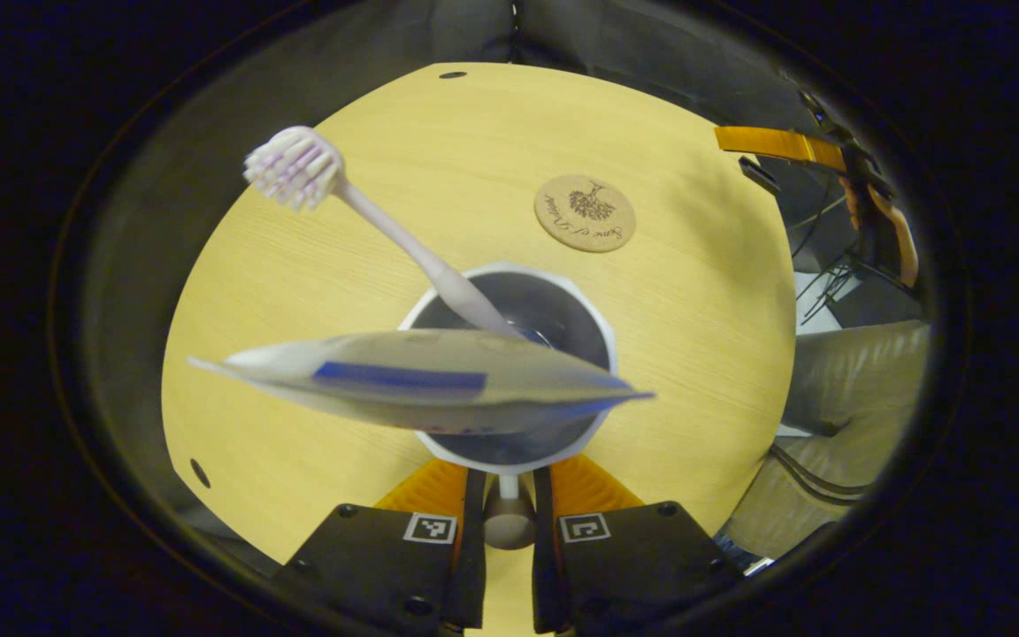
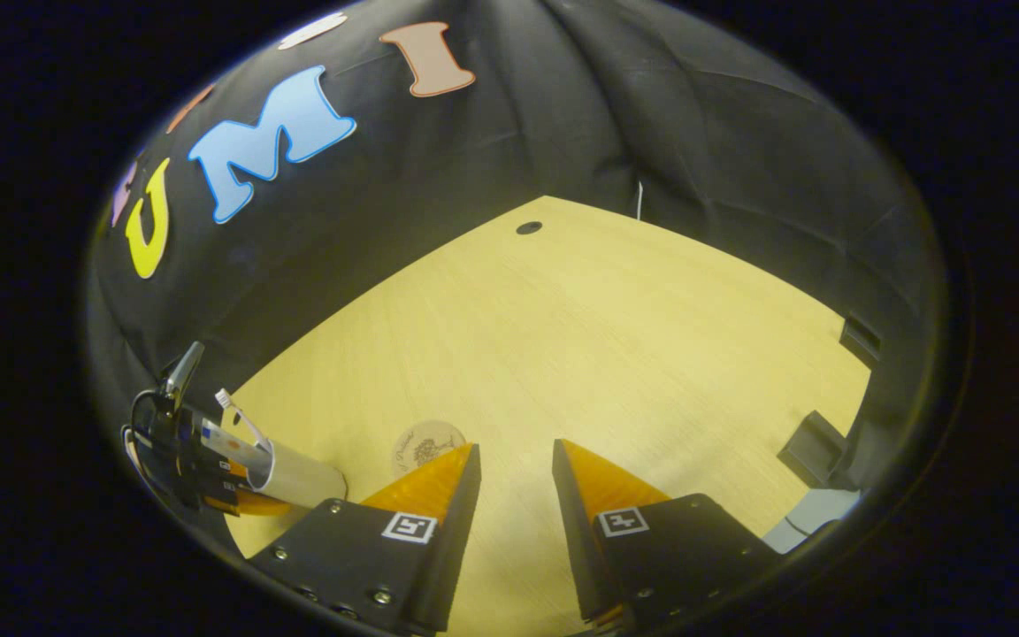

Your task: Put the toothbrush and toothpaste on the desktop into the cup, then pick up the cup and place it on the coaster on the desktop.

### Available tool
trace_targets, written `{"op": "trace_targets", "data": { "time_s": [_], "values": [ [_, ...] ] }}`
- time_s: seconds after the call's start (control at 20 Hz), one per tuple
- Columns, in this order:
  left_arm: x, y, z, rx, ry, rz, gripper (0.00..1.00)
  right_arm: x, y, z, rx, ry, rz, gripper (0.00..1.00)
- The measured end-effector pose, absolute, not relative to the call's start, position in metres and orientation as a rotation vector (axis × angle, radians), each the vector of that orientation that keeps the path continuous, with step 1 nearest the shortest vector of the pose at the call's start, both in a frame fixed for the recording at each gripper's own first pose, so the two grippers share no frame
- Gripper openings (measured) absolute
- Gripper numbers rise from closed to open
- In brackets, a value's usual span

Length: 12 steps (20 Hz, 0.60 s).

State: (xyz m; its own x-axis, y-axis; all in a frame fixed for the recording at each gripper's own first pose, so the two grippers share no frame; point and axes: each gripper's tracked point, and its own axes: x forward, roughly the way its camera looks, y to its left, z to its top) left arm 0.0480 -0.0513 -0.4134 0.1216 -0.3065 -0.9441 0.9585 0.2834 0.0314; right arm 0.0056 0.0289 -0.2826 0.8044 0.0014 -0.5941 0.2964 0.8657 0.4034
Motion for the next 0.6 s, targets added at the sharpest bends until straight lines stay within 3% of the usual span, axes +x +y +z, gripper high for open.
{"op": "trace_targets", "data": {
  "time_s": [0.6],
  "values": [
    [0.050,-0.142,-0.388,0.911,0.930,-1.210,0.27,-0.005,-0.004,-0.286,0.565,0.616,-0.215,0.52]
  ]
}}
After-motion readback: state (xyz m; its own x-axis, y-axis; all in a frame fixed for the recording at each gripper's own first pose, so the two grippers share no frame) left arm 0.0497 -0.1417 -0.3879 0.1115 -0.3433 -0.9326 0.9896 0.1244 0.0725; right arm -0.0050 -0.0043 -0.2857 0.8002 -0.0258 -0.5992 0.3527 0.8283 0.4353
